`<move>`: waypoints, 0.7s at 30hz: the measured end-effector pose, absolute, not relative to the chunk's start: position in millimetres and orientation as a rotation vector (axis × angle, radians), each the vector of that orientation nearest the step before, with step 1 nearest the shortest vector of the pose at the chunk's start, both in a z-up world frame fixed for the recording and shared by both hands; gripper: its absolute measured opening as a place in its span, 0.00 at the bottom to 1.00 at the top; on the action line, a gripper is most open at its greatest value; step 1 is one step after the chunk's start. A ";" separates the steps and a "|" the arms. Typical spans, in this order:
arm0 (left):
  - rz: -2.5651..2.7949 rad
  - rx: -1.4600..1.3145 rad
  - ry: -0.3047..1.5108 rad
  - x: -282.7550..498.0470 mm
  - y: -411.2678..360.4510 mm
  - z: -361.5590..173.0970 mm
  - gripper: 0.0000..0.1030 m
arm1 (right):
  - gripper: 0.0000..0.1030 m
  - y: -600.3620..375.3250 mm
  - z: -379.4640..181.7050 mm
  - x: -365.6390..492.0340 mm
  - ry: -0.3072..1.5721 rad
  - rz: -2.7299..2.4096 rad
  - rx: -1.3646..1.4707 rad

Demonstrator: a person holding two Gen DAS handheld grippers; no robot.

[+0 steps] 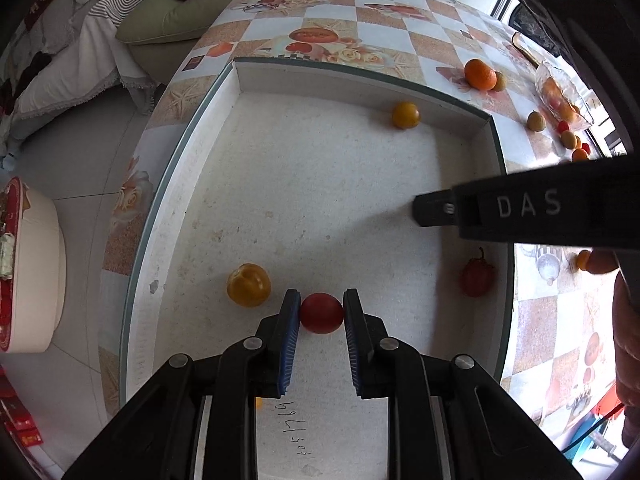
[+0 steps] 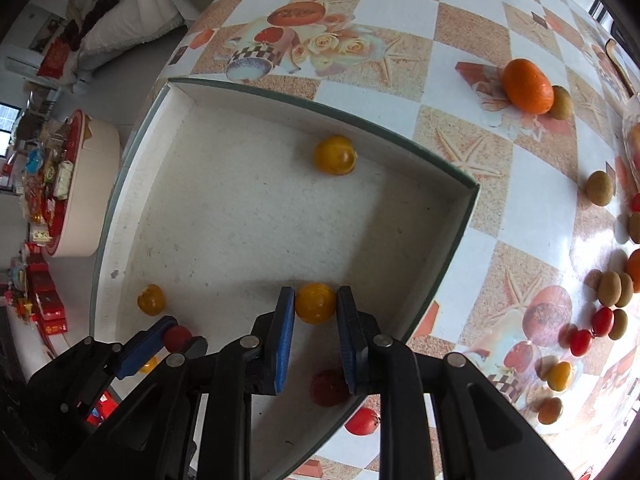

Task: Organize fruits
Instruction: 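Carry both tomatoes into the white tray and open both grippers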

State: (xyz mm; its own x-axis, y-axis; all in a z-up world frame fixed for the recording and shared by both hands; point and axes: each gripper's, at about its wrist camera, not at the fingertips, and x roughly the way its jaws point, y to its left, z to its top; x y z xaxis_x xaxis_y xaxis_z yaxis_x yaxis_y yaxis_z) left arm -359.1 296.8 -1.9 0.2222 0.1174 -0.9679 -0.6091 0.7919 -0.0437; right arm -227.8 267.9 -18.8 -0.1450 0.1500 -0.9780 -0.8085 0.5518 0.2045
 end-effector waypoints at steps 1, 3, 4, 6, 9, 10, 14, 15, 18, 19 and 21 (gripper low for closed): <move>0.529 -0.464 1.255 -360.2 297.1 -1.8 0.63 | 0.37 269.2 -19.3 -228.3 1.499 0.937 -0.585; 0.562 -0.424 1.214 -362.5 294.3 5.5 0.79 | 0.64 271.5 -19.1 -229.1 1.510 0.955 -0.570; 0.564 -0.411 1.202 -363.9 293.6 8.0 0.79 | 0.68 272.3 -17.4 -229.2 1.503 0.960 -0.562; 0.561 -0.401 1.218 -363.1 293.2 8.9 0.79 | 0.69 273.7 -13.7 -227.7 1.497 0.960 -0.543; 0.561 -0.414 1.235 -362.2 295.4 9.1 0.79 | 0.75 269.4 -3.6 -221.9 1.486 0.958 -0.485; 0.561 -0.420 1.236 -361.7 296.0 10.3 0.79 | 0.75 266.5 1.8 -218.9 1.476 0.955 -0.465; 0.560 -0.406 1.231 -357.1 293.1 19.2 0.79 | 0.76 249.3 19.9 -210.1 1.446 0.935 -0.415; 0.556 -0.398 1.229 -355.7 290.8 22.0 0.79 | 0.76 243.9 23.9 -206.4 1.441 0.923 -0.407; 0.537 -0.372 1.219 -348.9 283.2 31.1 0.79 | 0.76 225.9 31.7 -194.1 1.439 0.872 -0.375; 0.527 -0.360 1.215 -344.8 279.3 34.9 0.79 | 0.76 218.8 33.3 -189.8 1.441 0.857 -0.362; 0.511 -0.341 1.205 -338.1 271.9 41.7 0.79 | 0.76 201.0 37.3 -181.7 1.442 0.827 -0.339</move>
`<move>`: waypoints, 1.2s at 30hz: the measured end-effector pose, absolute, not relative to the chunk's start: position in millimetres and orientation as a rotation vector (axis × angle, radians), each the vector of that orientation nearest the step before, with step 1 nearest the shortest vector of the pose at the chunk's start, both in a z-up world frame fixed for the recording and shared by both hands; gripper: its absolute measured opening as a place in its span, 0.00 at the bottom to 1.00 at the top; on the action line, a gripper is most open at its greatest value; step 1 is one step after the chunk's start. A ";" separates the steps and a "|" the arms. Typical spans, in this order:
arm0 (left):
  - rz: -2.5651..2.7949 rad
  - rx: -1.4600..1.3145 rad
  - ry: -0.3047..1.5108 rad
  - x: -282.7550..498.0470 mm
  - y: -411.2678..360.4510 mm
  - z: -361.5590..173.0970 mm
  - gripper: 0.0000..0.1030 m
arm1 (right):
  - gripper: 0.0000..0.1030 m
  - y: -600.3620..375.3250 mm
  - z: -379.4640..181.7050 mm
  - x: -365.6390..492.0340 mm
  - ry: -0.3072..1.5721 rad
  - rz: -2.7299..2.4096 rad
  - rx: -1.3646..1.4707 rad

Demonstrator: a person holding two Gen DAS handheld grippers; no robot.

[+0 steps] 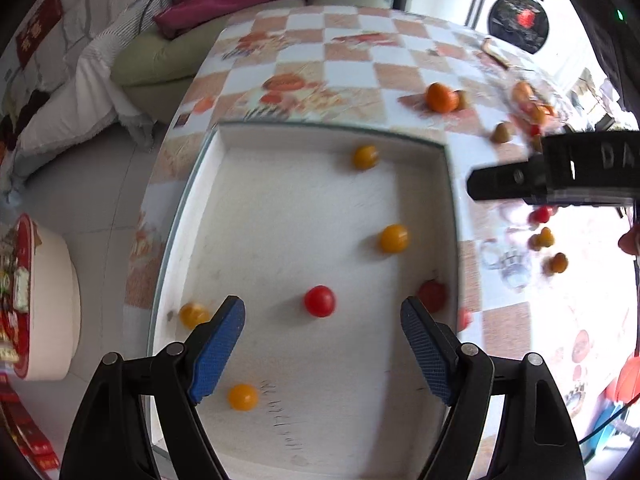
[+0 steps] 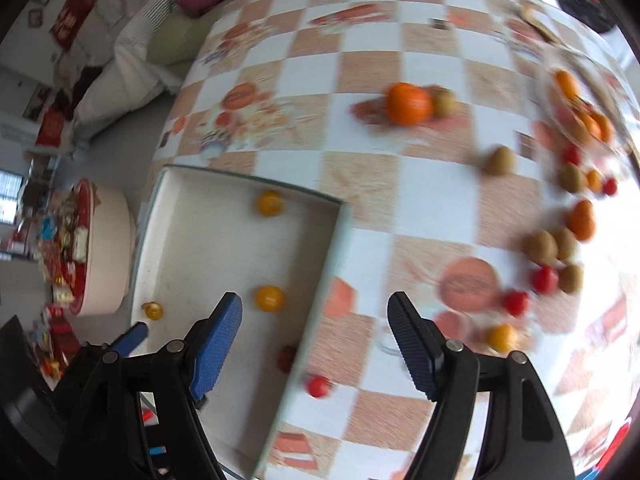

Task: Organize fruits
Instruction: 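Carry both tomatoes into the white tray and open both grippers, then move both open grippers back over the fruits on the table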

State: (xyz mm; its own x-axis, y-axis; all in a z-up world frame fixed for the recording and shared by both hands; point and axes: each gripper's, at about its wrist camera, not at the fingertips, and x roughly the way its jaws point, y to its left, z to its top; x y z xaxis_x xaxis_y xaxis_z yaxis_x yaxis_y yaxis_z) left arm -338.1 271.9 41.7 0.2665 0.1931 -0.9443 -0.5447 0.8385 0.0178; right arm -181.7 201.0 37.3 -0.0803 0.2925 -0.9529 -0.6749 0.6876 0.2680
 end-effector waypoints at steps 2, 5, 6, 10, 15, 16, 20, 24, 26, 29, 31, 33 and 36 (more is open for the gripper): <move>0.485 -0.326 1.196 -328.4 263.6 48.3 0.79 | 0.76 183.7 40.6 -174.5 1.439 0.799 -0.332; 0.441 -0.309 1.179 -311.6 249.6 57.6 0.79 | 0.76 154.5 43.1 -162.4 1.432 0.750 -0.321; 0.424 -0.300 1.174 -305.3 243.7 60.8 0.79 | 0.76 144.0 44.0 -157.3 1.431 0.732 -0.317; 0.364 -0.267 1.164 -281.4 220.1 68.6 0.79 | 0.76 99.1 44.7 -137.0 1.430 0.652 -0.294; 0.287 -0.231 1.186 -249.0 190.4 59.3 0.79 | 0.76 51.9 39.2 -114.2 1.442 0.555 -0.270; 0.277 -0.224 1.194 -244.5 184.3 56.2 0.79 | 0.76 44.6 37.6 -110.5 1.444 0.544 -0.267; 0.229 -0.175 1.236 -223.2 161.2 34.4 0.79 | 0.76 22.3 32.4 -98.6 1.447 0.519 -0.272; 0.189 -0.166 1.261 -208.3 147.9 15.5 0.79 | 0.75 14.4 25.0 -90.1 1.452 0.527 -0.277; 0.173 -0.157 1.270 -201.6 142.0 7.2 0.79 | 0.68 13.9 21.0 -86.6 1.455 0.537 -0.277; 0.166 -0.152 1.281 -194.6 137.8 -1.7 0.79 | 0.56 15.0 12.6 -82.8 1.470 0.548 -0.276; 0.166 -0.162 1.282 -190.6 136.7 -5.4 0.79 | 0.53 17.2 7.9 -79.8 1.477 0.565 -0.274; 0.168 -0.163 1.282 -186.3 137.6 -8.4 0.79 | 0.53 20.0 4.8 -76.7 1.475 0.583 -0.278; 0.169 -0.163 1.285 -180.0 136.3 -13.0 0.79 | 0.53 25.3 -0.3 -71.0 1.472 0.599 -0.285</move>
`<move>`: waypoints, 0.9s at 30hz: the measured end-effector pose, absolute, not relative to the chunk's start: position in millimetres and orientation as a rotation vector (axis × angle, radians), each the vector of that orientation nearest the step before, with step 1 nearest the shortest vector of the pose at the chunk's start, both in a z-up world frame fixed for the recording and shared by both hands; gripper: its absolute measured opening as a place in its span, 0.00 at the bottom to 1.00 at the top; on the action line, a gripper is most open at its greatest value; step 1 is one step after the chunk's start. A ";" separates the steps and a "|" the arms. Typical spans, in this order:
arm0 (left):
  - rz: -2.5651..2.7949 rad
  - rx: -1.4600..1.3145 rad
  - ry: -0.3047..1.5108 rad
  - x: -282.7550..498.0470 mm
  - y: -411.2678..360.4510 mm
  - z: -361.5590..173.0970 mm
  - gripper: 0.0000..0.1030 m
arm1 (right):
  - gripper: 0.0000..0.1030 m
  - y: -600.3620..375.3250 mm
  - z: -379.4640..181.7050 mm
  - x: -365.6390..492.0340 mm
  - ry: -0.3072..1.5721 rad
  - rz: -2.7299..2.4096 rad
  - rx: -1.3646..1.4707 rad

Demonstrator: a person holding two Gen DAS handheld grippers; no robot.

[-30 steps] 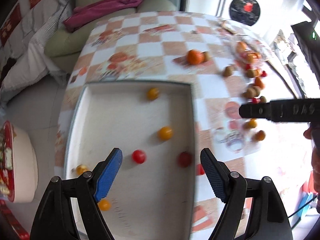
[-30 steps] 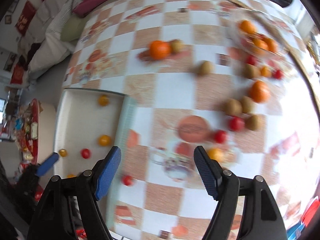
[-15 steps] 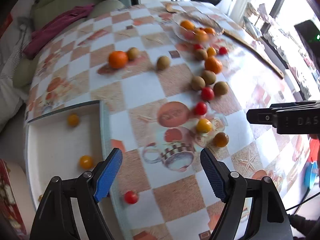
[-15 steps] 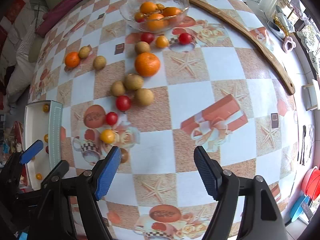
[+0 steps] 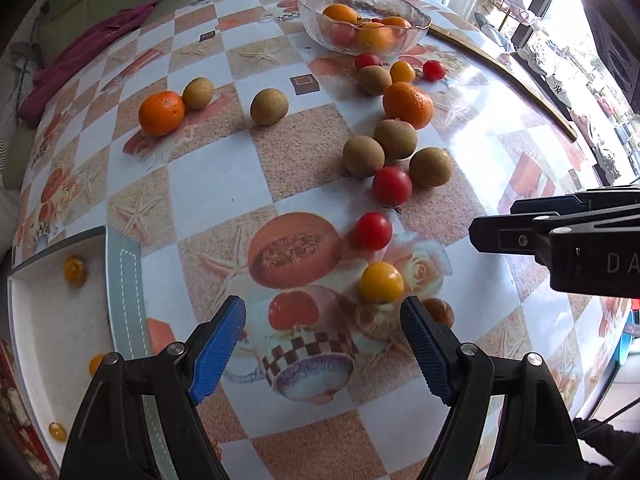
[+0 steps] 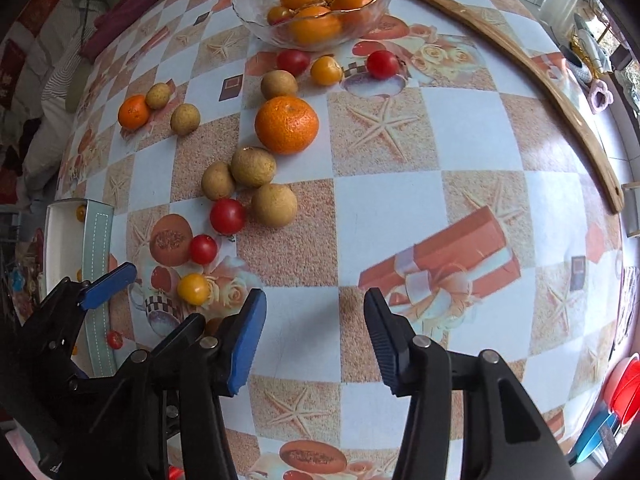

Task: Organize fruits
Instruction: 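Move both open grippers back over the fruits on the table, then close the left gripper on a yellow tomato while the right gripper grasps a brown fruit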

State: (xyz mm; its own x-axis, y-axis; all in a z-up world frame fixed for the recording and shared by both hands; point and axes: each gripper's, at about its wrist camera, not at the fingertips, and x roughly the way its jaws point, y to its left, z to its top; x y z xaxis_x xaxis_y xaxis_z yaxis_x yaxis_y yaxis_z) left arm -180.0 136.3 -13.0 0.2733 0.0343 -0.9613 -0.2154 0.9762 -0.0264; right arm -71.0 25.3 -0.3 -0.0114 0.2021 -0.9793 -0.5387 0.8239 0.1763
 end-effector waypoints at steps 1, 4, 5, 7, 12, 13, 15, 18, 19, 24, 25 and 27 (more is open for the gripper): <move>0.171 -0.163 1.283 -178.3 136.0 -14.0 0.79 | 0.52 26.1 -1.7 -68.6 1.471 0.602 -0.286; 0.180 -0.166 1.278 -173.2 136.2 -15.3 0.78 | 0.52 31.4 -3.6 -62.0 1.465 0.616 -0.281; 0.184 -0.168 1.278 -172.0 136.5 -15.7 0.78 | 0.52 33.6 -3.6 -60.1 1.459 0.624 -0.283; 0.188 -0.175 1.280 -169.7 136.7 -16.6 0.74 | 0.51 39.0 -4.5 -57.0 1.451 0.638 -0.289; 0.212 -0.174 1.280 -163.0 134.1 -17.7 0.69 | 0.46 51.0 -8.0 -52.1 1.439 0.666 -0.301; 0.215 -0.177 1.283 -161.7 133.7 -18.1 0.69 | 0.46 53.2 -8.2 -51.2 1.435 0.670 -0.301; 0.219 -0.181 1.283 -159.6 133.6 -18.1 0.61 | 0.43 57.6 -8.6 -49.6 1.429 0.681 -0.301; 0.222 -0.183 1.284 -158.9 131.2 -16.8 0.45 | 0.35 64.1 -9.2 -47.7 1.423 0.693 -0.305; 0.222 -0.188 1.284 -159.5 130.9 -16.2 0.35 | 0.27 66.1 -9.5 -47.5 1.423 0.698 -0.304; 0.188 -0.297 1.288 -164.1 139.7 -13.7 0.21 | 0.27 72.3 -7.1 -51.6 1.398 0.695 -0.325; 0.188 -0.316 1.289 -166.1 141.5 -13.1 0.21 | 0.27 70.7 -5.9 -52.6 1.398 0.697 -0.319; 0.185 -0.346 1.286 -169.9 144.4 -11.6 0.21 | 0.27 65.4 -3.1 -55.8 1.405 0.702 -0.306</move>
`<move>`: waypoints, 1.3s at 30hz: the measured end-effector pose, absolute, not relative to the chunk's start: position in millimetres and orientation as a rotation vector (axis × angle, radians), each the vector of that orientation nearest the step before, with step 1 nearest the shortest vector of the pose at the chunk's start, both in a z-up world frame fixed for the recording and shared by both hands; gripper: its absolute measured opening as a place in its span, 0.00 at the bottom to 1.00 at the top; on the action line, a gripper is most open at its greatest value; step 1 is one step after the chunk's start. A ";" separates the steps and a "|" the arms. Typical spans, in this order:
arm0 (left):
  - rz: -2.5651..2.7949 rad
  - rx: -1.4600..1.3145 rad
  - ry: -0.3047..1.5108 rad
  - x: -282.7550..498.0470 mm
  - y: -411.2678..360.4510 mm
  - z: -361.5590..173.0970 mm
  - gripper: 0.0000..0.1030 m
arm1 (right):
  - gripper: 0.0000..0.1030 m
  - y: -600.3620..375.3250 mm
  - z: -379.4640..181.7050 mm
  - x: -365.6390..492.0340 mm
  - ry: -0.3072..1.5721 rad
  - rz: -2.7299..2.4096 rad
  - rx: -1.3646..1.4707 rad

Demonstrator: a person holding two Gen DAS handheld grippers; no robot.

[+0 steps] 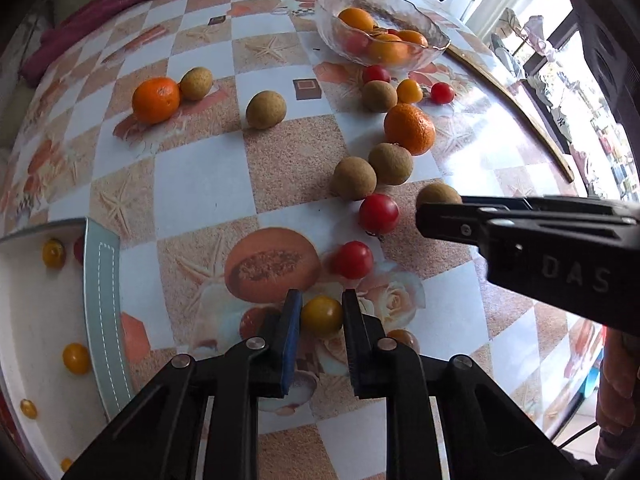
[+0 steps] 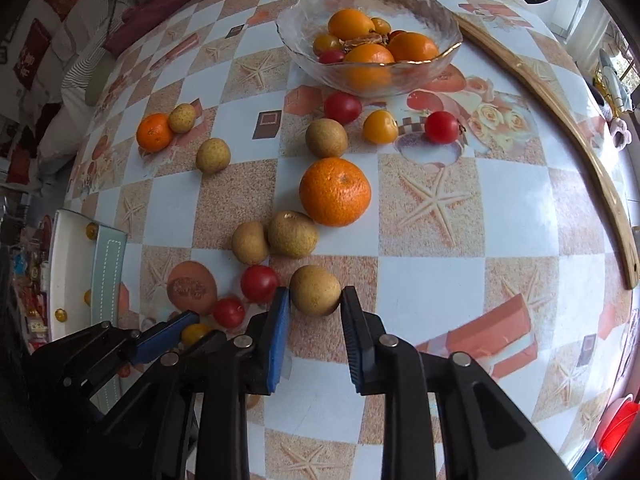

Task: Organize fruits
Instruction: 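Close the left gripper on a yellow tomato while the right gripper grasps a brown fruit, then carry both fruits into the white tray and open both grippers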

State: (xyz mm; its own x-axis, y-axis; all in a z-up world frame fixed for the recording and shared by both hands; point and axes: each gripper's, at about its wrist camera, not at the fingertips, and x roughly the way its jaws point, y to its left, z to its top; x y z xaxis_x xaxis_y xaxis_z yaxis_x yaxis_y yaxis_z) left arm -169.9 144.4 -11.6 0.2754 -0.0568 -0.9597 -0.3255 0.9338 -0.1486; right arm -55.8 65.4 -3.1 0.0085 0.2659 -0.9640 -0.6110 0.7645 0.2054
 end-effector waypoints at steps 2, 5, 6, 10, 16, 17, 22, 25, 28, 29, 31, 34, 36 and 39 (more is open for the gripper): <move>0.185 -0.365 1.285 -173.5 147.1 -9.4 0.21 | 0.27 56.5 0.4 -59.2 1.411 0.699 -0.289; 0.173 -0.370 1.280 -179.5 147.5 -4.9 0.21 | 0.27 42.4 5.6 -65.6 1.423 0.691 -0.267; 0.169 -0.370 1.276 -181.5 147.4 -2.4 0.21 | 0.27 38.8 7.1 -68.1 1.426 0.688 -0.261; 0.165 -0.368 1.263 -188.7 147.7 6.4 0.21 | 0.27 25.2 14.2 -78.7 1.435 0.684 -0.245; 0.171 -0.368 1.233 -200.9 150.2 26.1 0.21 | 0.27 13.7 26.6 -91.9 1.438 0.685 -0.233; 0.173 -0.371 1.230 -200.9 148.8 27.8 0.21 | 0.27 12.8 29.0 -94.1 1.437 0.685 -0.234; 0.189 -0.383 1.214 -216.3 159.1 40.7 0.21 | 0.27 17.0 40.7 -102.4 1.428 0.691 -0.245; 0.210 -0.393 1.199 -228.7 169.8 48.7 0.21 | 0.27 22.5 47.8 -108.1 1.420 0.698 -0.254; 0.231 -0.400 1.186 -239.7 180.5 54.4 0.21 | 0.27 32.5 53.6 -115.8 1.413 0.714 -0.267; 0.241 -0.401 1.181 -243.8 184.9 56.2 0.21 | 0.27 37.0 55.3 -118.6 1.410 0.720 -0.273; 0.259 -0.407 1.174 -251.6 193.1 59.2 0.21 | 0.27 46.8 58.5 -124.6 1.405 0.735 -0.285; 0.290 -0.420 1.163 -264.4 208.5 62.4 0.21 | 0.27 63.8 62.0 -134.7 1.399 0.760 -0.304; 0.311 -0.432 1.159 -273.5 218.7 62.9 0.21 | 0.27 76.9 63.6 -142.1 1.396 0.780 -0.318; 0.340 -0.448 1.157 -286.7 233.1 61.3 0.21 | 0.27 96.0 65.2 -152.5 1.392 0.807 -0.339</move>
State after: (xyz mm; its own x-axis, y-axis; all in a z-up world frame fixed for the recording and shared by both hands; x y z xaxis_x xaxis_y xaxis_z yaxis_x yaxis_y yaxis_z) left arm -286.7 233.1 61.3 0.3681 0.0281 -0.9294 -0.4788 0.8626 -0.1635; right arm -152.5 96.0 65.2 -0.0274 0.3022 -0.9529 -0.6768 0.6959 0.2402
